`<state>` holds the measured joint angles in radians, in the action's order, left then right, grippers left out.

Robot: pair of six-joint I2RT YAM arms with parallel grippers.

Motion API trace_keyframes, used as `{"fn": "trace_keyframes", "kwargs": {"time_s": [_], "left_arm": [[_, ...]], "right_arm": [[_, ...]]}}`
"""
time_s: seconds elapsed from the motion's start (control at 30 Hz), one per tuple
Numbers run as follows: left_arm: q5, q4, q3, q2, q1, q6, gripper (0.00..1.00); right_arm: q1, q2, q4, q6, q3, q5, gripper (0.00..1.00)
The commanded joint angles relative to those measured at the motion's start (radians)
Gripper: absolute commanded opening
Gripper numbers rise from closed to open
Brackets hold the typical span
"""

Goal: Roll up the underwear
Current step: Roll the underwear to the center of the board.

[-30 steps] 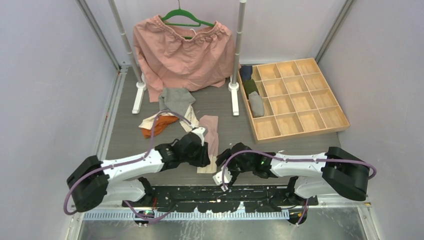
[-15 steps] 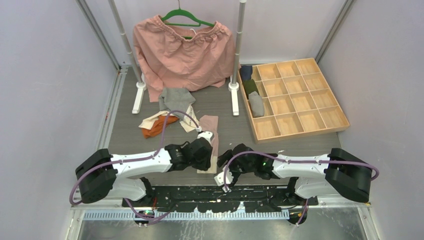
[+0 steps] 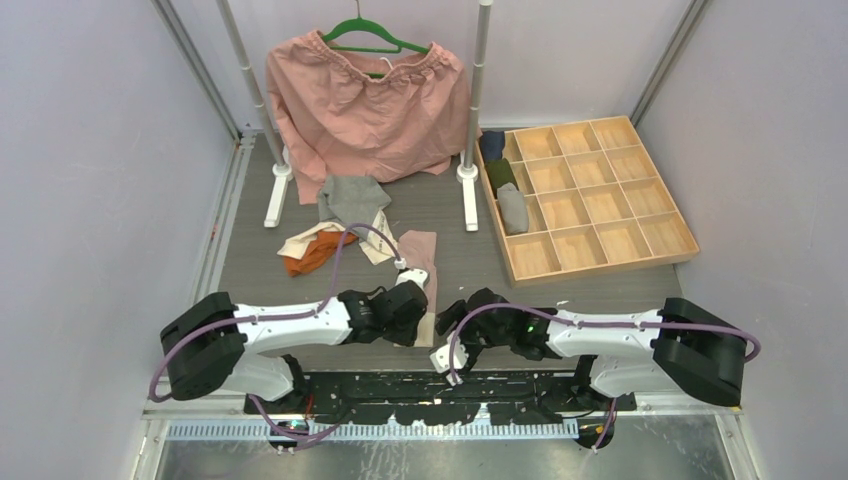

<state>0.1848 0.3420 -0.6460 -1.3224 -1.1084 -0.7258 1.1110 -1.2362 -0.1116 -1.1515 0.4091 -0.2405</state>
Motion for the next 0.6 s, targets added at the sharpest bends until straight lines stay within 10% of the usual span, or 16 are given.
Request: {"fn": "trace_keyframes", "kwargs": {"time_s": [0.0, 0.57], "left_arm": [[0.023, -0.008, -0.045, -0.032, -0.011, -0.005, 0.25], [0.033, 0.041, -0.106, 0.011, -0.012, 0.007, 0.01]], "right_arm": [[0.005, 0.033, -0.019, 0.011, -0.002, -0.005, 0.71], [0.005, 0.046, -0.005, 0.010, -0.003, -0.003, 0.71]]}}
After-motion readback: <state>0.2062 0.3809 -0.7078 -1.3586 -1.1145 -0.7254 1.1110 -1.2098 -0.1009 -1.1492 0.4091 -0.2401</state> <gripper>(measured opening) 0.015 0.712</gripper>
